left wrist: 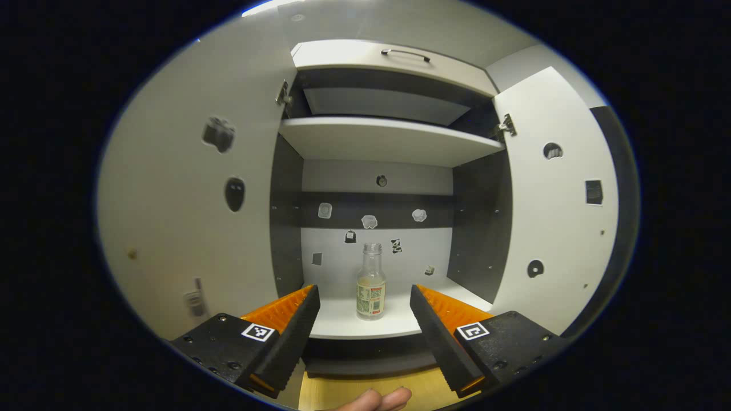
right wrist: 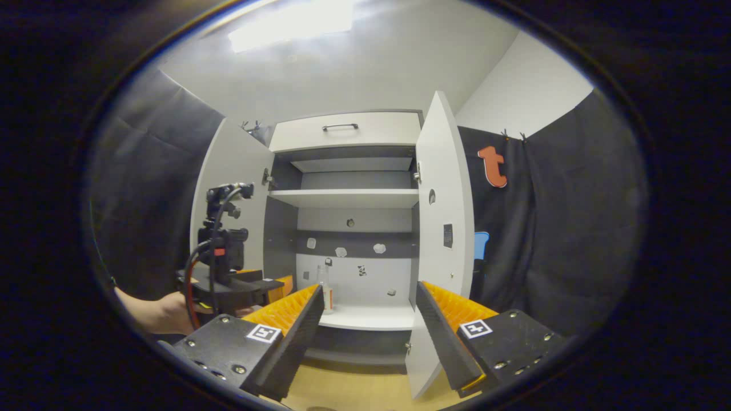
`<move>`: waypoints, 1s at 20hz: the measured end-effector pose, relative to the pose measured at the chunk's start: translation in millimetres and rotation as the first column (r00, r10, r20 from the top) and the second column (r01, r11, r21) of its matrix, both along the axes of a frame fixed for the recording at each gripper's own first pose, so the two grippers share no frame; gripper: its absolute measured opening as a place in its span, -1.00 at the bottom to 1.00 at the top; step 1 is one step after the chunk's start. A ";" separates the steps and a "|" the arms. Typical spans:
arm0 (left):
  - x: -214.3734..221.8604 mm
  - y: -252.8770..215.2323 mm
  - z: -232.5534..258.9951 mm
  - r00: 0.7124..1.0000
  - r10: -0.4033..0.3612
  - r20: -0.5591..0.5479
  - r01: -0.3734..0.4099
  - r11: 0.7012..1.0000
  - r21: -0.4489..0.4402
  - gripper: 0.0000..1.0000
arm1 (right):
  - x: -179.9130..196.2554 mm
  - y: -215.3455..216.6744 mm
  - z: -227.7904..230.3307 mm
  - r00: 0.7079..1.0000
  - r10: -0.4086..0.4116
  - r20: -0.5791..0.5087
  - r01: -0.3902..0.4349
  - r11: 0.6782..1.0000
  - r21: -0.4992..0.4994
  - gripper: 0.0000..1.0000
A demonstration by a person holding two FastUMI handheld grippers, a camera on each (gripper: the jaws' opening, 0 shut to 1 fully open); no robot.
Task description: Grasp the bottle in the cabinet with the left hand and place it on the coaster, then close the right door with the right hand and the left door with the left hand.
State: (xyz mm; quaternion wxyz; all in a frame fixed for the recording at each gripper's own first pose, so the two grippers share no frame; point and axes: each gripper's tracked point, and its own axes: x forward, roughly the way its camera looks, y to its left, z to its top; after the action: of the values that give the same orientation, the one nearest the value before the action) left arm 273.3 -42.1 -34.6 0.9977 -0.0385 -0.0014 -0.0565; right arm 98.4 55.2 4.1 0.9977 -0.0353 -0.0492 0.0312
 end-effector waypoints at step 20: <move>179.4 -45.4 -78.3 0.979 -0.092 -0.183 0.094 0.996 0.003 0.56 | -38.3 -85.1 -17.6 0.987 -0.160 0.000 0.159 0.987 -0.025 0.96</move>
State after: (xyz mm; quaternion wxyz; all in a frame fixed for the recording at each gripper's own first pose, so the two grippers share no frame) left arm 452.8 -87.5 -112.9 0.9901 -0.0376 0.0920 -0.0991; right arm 60.0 -29.9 -13.5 0.9965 -0.0514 -0.0447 -0.0480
